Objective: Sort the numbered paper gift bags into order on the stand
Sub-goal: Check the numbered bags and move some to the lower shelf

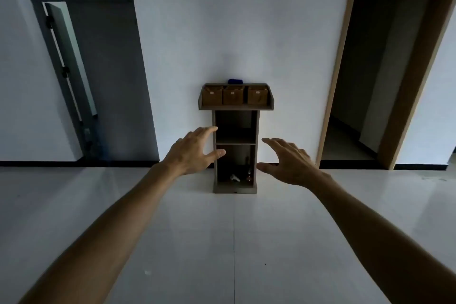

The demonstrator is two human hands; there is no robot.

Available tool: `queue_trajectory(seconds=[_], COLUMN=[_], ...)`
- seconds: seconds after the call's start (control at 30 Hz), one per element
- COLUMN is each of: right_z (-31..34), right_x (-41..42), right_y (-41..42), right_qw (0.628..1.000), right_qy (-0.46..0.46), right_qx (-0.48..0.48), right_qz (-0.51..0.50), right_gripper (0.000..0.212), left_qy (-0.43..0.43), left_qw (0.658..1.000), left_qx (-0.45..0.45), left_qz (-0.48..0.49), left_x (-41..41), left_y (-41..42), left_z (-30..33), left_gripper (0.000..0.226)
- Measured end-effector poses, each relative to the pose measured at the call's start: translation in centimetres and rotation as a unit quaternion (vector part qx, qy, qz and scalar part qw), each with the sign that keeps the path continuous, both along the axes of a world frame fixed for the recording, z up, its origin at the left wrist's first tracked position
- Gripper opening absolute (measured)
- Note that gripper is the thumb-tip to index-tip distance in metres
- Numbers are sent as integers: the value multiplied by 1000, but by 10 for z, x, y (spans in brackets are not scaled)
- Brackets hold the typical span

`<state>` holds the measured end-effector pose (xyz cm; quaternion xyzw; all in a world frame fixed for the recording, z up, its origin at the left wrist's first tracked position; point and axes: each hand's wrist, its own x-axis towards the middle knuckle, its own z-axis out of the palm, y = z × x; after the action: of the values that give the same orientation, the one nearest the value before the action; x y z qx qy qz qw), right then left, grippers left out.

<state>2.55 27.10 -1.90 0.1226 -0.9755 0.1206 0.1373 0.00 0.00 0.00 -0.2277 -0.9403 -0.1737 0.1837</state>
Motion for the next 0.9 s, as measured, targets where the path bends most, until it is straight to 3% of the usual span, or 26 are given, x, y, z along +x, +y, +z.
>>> queue_trajectory(seconds=[0.9], right_z=[-9], right_x=[-405], right_y=[-6], right_qw=[999], right_qy=[17], right_qx=[-34], right_qz=[-32], right_gripper=[79], left_qy=[-9], left_qw=[999], left_qx=[49], left_qz=[-16], left_x=[-425], left_y=[-13], left_z=[-9], left_gripper=[69])
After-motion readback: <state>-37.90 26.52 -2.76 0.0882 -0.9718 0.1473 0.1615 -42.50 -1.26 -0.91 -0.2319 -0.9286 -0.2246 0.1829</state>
